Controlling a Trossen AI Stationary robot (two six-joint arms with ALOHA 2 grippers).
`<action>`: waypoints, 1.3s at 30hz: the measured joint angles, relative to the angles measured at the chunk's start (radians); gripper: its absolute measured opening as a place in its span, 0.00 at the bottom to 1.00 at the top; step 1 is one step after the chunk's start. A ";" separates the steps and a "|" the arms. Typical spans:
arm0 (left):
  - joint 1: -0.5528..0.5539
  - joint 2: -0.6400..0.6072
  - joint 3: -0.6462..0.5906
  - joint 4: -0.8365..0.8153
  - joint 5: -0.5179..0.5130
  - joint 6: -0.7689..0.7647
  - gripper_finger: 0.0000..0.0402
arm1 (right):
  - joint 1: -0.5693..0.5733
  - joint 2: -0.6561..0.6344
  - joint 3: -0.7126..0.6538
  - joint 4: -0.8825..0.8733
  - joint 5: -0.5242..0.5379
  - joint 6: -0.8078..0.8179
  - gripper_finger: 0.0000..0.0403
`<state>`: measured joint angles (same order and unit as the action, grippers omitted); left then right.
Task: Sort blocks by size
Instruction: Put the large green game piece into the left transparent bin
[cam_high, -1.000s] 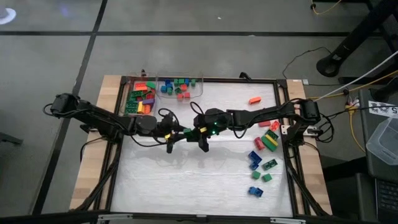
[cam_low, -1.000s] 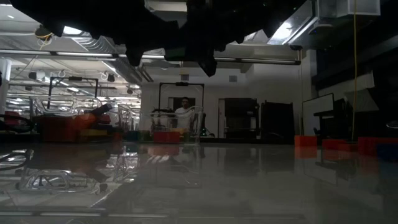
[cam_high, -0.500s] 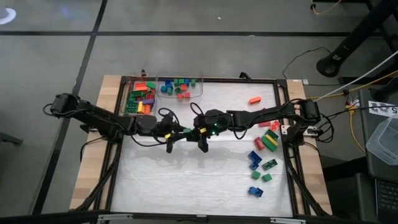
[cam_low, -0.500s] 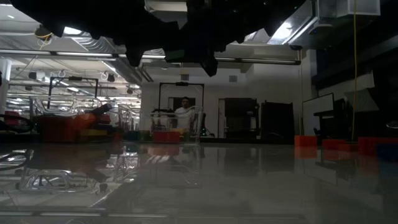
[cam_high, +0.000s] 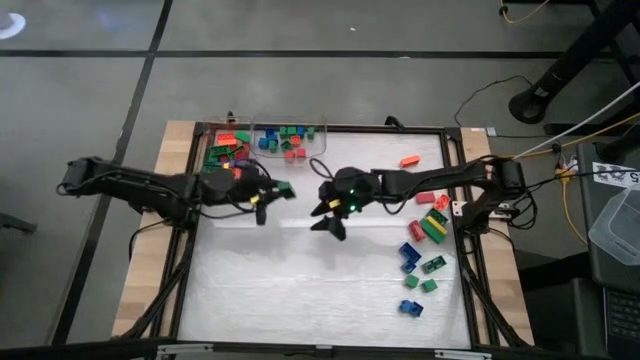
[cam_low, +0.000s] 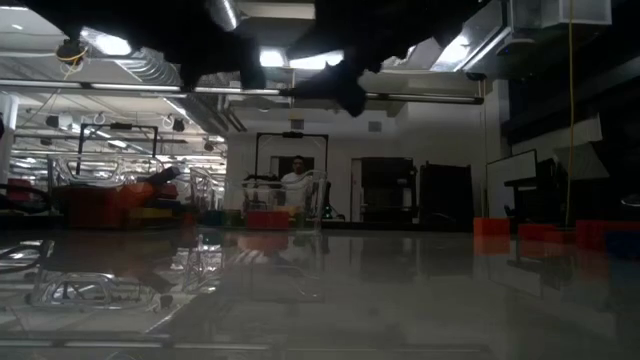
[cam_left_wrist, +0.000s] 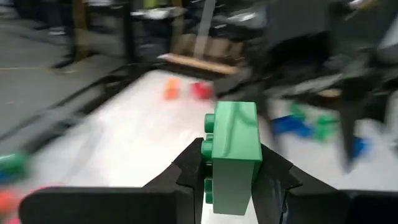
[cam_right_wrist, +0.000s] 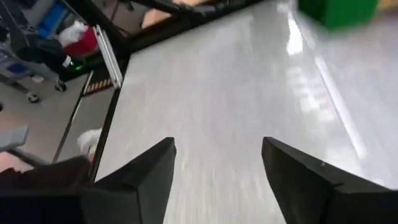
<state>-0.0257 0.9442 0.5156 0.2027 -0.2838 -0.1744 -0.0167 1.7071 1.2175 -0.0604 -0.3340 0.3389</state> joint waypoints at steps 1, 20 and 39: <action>0.012 -0.031 0.000 -0.053 -0.030 0.011 0.19 | -0.009 -0.019 0.000 -0.043 -0.010 -0.001 0.61; 0.265 -0.353 0.000 -0.859 -0.513 -0.211 0.24 | 0.112 -0.197 0.000 -0.916 0.106 0.032 0.60; 0.374 -0.327 0.000 -0.902 -0.507 -0.352 0.24 | 0.353 -0.197 -0.099 -1.251 0.445 0.734 0.60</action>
<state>0.3485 0.6170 0.5156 -0.6994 -0.7908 -0.5266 0.3366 1.5101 1.1183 -1.3118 0.1106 1.0725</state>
